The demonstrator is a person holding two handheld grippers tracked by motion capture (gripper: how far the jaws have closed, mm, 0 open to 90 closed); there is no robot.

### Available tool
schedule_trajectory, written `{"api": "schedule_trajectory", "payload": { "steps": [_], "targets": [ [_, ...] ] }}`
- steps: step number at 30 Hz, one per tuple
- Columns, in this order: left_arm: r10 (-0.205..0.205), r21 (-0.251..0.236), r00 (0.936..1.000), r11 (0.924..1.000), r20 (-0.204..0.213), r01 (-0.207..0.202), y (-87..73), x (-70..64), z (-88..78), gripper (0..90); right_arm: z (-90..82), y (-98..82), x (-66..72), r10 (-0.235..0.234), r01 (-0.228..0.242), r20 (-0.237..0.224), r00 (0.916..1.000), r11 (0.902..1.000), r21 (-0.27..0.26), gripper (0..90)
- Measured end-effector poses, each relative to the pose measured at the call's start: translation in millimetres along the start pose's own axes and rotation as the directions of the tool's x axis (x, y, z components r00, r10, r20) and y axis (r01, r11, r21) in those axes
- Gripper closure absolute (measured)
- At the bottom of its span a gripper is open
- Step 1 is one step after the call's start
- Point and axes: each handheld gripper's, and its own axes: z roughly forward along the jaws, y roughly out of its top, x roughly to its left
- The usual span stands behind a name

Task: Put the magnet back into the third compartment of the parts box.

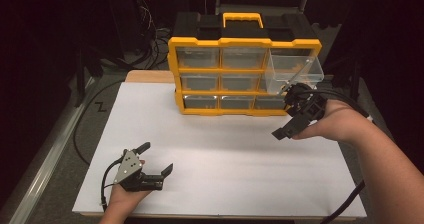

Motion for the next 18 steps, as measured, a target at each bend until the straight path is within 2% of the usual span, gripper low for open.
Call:
{"api": "schedule_trajectory", "payload": {
  "steps": [11,18],
  "targets": [
    [0.000,-0.002,1.0000,1.0000,0.000,0.000,0.2,-0.1,-0.4,0.3,35.3,-9.1,0.4,0.018,-0.018,0.008,0.9998,0.9997,0.015,0.9],
    [-0.003,-0.001,1.0000,1.0000,-0.001,0.003,-0.1,-0.1,0.0,0.3,60.9,-16.9,-0.6,0.031,-0.031,0.006,0.9995,0.9993,0.020,0.8]
  ]
}}
